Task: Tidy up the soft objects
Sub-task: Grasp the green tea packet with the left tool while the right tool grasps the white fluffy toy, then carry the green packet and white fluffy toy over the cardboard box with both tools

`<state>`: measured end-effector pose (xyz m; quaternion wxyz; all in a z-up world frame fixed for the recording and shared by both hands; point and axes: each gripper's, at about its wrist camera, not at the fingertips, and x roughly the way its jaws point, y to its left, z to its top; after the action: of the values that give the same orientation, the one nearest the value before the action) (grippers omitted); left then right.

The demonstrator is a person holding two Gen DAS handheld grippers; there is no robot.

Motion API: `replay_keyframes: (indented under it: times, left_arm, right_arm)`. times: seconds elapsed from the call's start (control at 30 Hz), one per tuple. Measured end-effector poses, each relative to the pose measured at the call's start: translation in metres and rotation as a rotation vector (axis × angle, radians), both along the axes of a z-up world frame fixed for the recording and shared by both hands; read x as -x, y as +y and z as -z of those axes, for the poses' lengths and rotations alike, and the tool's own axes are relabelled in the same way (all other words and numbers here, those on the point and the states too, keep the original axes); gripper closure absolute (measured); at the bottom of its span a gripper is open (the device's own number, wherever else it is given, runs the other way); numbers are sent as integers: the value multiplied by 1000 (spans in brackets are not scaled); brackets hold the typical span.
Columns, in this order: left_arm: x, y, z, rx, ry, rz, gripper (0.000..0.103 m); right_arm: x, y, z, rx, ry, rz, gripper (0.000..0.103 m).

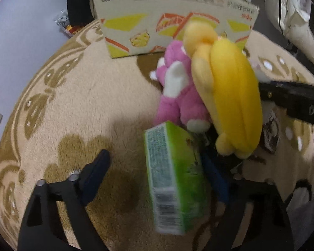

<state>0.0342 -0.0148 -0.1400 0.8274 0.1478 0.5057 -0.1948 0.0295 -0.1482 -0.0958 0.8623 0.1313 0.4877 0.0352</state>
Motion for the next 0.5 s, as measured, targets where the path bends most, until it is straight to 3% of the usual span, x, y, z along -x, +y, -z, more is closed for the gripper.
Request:
replay_keyframes:
  times: [0.07, 0.13, 0.2, 0.37, 0.5]
  left_arm:
    - [3, -1, 2, -10, 3, 6, 33]
    - [6, 1, 0, -4, -10, 1, 54]
    - [6, 6, -5, 24, -7, -7, 65]
    - [-1, 22, -10, 83, 26, -53, 72]
    - [1, 30, -22, 68, -22, -89, 74]
  right_arm:
    - [2, 3, -2, 11, -8, -1, 66]
    - [4, 4, -5, 14, -20, 4, 68]
    - [7, 1, -7, 18, -28, 15, 68]
    - [9, -7, -16, 28, -44, 58, 71]
    - [12, -12, -25, 35, -63, 61, 98]
